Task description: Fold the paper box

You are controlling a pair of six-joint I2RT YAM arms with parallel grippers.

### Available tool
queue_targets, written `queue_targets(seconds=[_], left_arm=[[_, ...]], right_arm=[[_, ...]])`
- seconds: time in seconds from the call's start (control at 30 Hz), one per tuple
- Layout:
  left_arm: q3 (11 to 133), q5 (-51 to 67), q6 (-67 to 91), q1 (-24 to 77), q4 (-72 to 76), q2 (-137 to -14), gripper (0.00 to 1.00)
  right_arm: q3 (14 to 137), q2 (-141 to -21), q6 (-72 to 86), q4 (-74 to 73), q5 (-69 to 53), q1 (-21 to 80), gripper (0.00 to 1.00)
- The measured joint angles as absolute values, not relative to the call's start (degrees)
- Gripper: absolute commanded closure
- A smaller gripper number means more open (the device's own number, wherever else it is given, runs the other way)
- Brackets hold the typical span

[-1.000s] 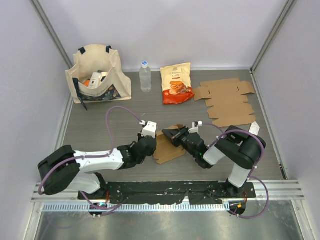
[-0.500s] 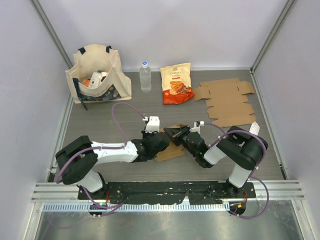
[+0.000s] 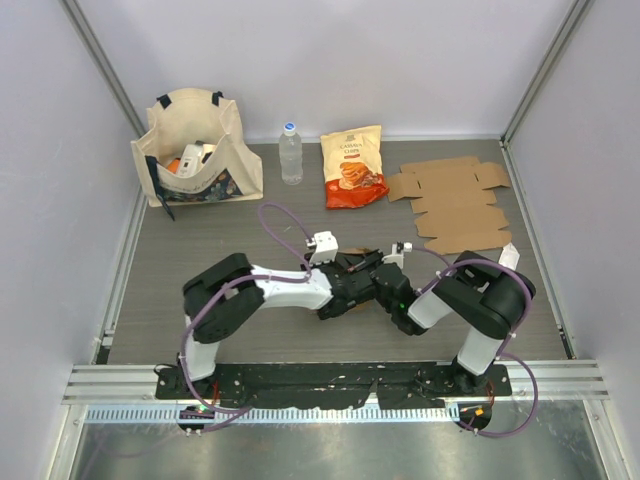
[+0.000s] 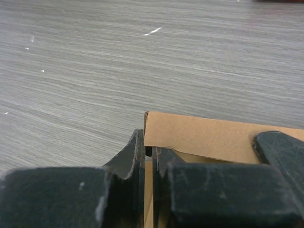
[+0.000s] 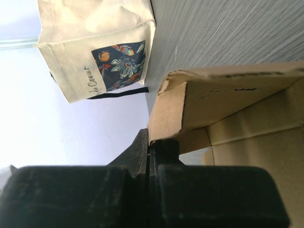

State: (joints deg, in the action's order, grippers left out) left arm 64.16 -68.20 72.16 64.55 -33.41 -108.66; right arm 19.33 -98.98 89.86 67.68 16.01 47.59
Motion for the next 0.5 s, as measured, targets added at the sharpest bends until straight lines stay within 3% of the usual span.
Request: queue_targets(seconds=[0.1,0.23,0.3,0.33,0.43,0.5], left_arm=[[70.4,-71.6,80.8,65.2,-45.0,-114.3,1.00],[70.4,-72.6,83.1,65.8,-47.3,-114.7,1.00],[67.7,-72.5,79.4,65.8,-42.8,-112.9,0.92],[65.4,-72.2,76.8,65.7,-39.1,-111.1,0.79],[58.4,-67.6,68.3,65.4,-29.3,-104.5,0.56],[54.3,-63.8,63.5,64.5,-24.6,-100.7,0.49]], right_arm=[[19.2,-99.8,90.2,69.1,14.0,46.1,0.99],[18.9,-100.2,90.2,70.2,12.9,46.2,0.99],[19.0,-100.2,90.1,70.1,14.1,46.9,0.99],[19.1,-100.2,90.1,70.0,14.4,47.4,0.99],[19.1,-100.2,89.9,70.1,14.2,48.1,0.99],[19.1,-100.2,89.7,70.1,13.7,48.2,0.99]])
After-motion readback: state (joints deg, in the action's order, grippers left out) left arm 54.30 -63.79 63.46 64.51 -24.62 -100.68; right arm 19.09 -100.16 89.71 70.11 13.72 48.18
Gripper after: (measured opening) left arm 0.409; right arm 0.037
